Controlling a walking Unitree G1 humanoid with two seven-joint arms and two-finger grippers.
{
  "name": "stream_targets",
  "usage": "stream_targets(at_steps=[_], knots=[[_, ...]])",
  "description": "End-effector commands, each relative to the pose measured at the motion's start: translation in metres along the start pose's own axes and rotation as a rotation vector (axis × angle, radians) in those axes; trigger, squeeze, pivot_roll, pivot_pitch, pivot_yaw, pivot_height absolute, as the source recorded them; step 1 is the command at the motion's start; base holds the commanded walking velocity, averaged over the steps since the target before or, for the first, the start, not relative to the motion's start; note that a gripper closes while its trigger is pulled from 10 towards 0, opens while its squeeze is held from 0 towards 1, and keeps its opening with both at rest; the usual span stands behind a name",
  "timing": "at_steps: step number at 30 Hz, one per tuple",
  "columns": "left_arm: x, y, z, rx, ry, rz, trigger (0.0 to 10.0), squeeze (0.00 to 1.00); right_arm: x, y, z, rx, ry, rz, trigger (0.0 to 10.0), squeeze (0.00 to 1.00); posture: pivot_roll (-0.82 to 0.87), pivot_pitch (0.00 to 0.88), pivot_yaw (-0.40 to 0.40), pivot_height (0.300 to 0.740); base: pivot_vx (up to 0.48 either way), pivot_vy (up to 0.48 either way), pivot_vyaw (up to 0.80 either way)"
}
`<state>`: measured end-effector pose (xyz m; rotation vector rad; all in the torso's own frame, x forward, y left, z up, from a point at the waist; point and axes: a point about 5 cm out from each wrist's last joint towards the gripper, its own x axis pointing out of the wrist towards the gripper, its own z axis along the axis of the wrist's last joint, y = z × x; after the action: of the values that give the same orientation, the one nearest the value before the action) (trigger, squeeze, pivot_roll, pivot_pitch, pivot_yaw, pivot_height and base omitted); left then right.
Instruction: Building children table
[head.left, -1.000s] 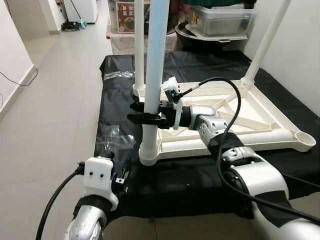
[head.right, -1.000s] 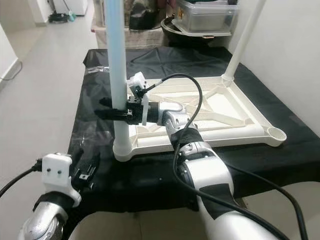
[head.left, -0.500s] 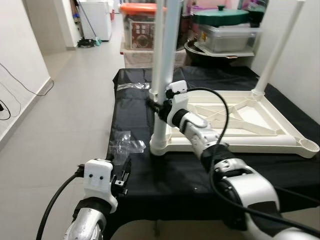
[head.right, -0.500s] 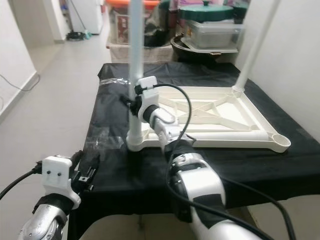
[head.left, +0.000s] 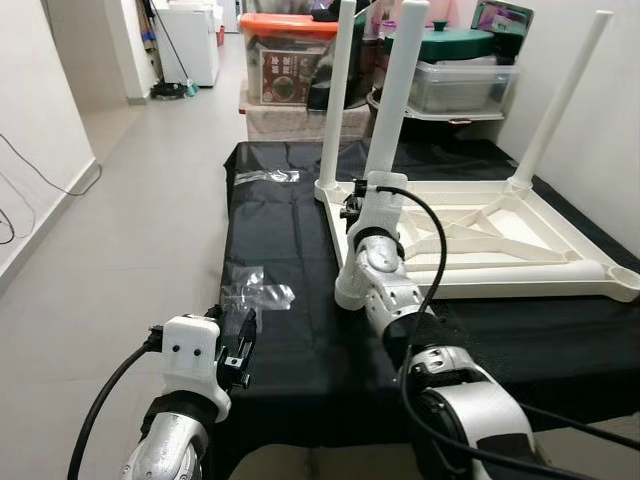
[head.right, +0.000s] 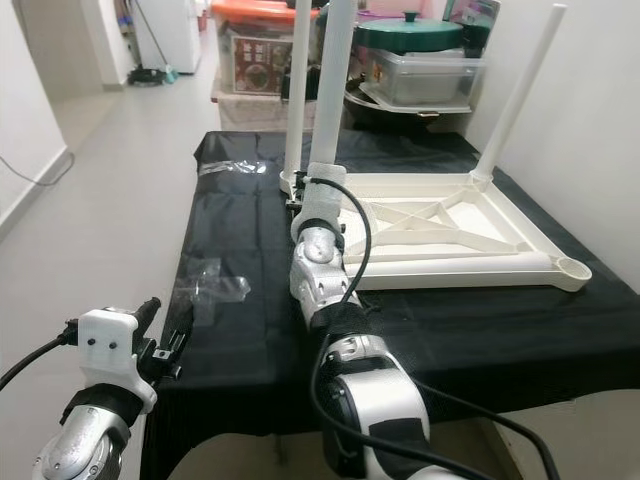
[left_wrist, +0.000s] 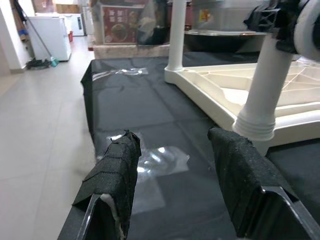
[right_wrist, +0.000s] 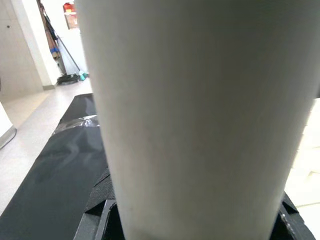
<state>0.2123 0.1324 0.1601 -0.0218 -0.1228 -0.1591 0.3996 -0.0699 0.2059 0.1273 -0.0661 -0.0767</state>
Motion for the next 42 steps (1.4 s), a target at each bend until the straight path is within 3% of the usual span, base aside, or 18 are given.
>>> stream_targets(at_steps=[1,2,5,6,12,13,15,18,21,23,25,27,31,37,38,39,40,42], knots=[[0.001,0.000,-0.002,0.008,0.006,0.001,10.0,0.00,-0.002,0.004,0.002,0.093,-0.048,0.067,10.0,0.00,0.04,0.023,-0.030,0.740,0.000,0.000,0.00],[0.002,0.000,-0.002,0.007,0.005,0.001,10.0,0.00,-0.001,0.004,0.009,0.056,-0.096,0.115,10.0,1.00,0.03,0.014,-0.030,0.740,0.000,0.000,0.00],[0.003,0.000,-0.002,0.007,0.005,0.001,10.0,0.00,0.000,0.004,0.012,0.025,-0.126,0.143,10.0,1.00,0.03,0.014,-0.030,0.740,0.000,0.000,0.00],[0.003,0.000,-0.002,0.007,0.003,0.000,10.0,0.00,0.002,0.000,0.016,-0.019,-0.144,0.154,10.0,0.00,0.03,0.010,-0.029,0.740,0.000,0.000,0.00],[0.007,-0.001,-0.001,0.005,-0.004,-0.004,10.0,0.00,0.010,-0.011,0.018,0.090,-0.049,0.465,10.0,0.00,0.02,0.000,-0.030,0.740,0.000,0.000,0.00],[0.009,-0.001,-0.001,0.006,-0.007,-0.006,10.0,0.00,0.009,-0.016,0.015,0.132,0.016,0.667,10.0,0.00,0.02,0.000,-0.029,0.740,0.000,0.000,0.00],[0.009,-0.001,-0.001,0.006,-0.007,-0.006,10.0,0.00,0.009,-0.016,0.015,0.132,0.016,0.667,10.0,0.00,0.02,0.000,-0.029,0.740,0.000,0.000,0.00],[0.010,-0.001,-0.001,0.006,-0.008,-0.007,10.0,0.00,0.006,-0.018,0.015,0.172,0.047,0.800,10.0,0.00,0.02,0.000,-0.029,0.740,0.000,0.000,0.00],[0.012,0.000,0.000,0.008,-0.018,-0.008,10.0,0.00,-0.008,-0.013,0.013,0.157,0.116,1.167,10.0,0.00,0.03,0.000,-0.036,0.740,0.000,0.000,0.00],[0.013,0.000,0.001,0.009,-0.020,-0.008,10.0,0.00,-0.013,-0.011,0.011,0.142,0.146,1.271,10.0,0.00,0.03,0.000,-0.038,0.740,0.000,0.000,0.00],[0.013,0.000,0.001,0.009,-0.020,-0.008,10.0,0.00,-0.013,-0.011,0.011,0.142,0.146,1.271,10.0,0.00,0.03,0.000,-0.038,0.740,0.000,0.000,0.00],[0.013,0.000,0.000,0.008,-0.022,-0.010,10.0,0.00,-0.020,-0.005,0.015,0.155,0.168,1.425,10.0,0.00,0.03,0.000,-0.038,0.740,0.000,0.000,0.00],[0.014,-0.001,-0.001,0.006,-0.019,-0.015,10.0,0.00,-0.025,0.001,0.019,0.139,0.169,1.549,10.0,0.00,0.03,0.000,-0.033,0.740,0.000,0.000,0.00],[0.014,-0.001,-0.002,0.004,-0.017,-0.019,10.0,0.00,-0.028,0.003,0.017,0.087,0.182,1.600,10.0,0.00,0.03,0.000,-0.027,0.740,0.000,0.000,0.00],[0.015,-0.001,-0.003,0.003,-0.016,-0.020,10.0,0.00,-0.027,0.004,0.015,0.061,0.186,1.569,3.1,0.00,0.03,0.000,-0.027,0.740,0.000,0.000,0.00],[0.015,-0.001,-0.003,0.003,-0.016,-0.020,10.0,0.00,-0.027,0.004,0.015,0.061,0.186,1.569,3.1,0.00,0.03,0.000,-0.027,0.740,0.000,0.000,0.00],[0.015,-0.001,-0.004,0.003,-0.014,-0.022,10.0,0.00,-0.026,0.003,0.011,0.025,0.193,1.542,0.0,0.00,0.02,0.000,-0.023,0.740,0.000,0.000,0.00],[0.015,-0.002,-0.005,0.002,-0.014,-0.024,10.0,0.00,-0.024,0.001,0.010,0.013,0.179,1.503,0.0,0.00,0.02,0.000,-0.023,0.740,0.000,0.000,0.00]])
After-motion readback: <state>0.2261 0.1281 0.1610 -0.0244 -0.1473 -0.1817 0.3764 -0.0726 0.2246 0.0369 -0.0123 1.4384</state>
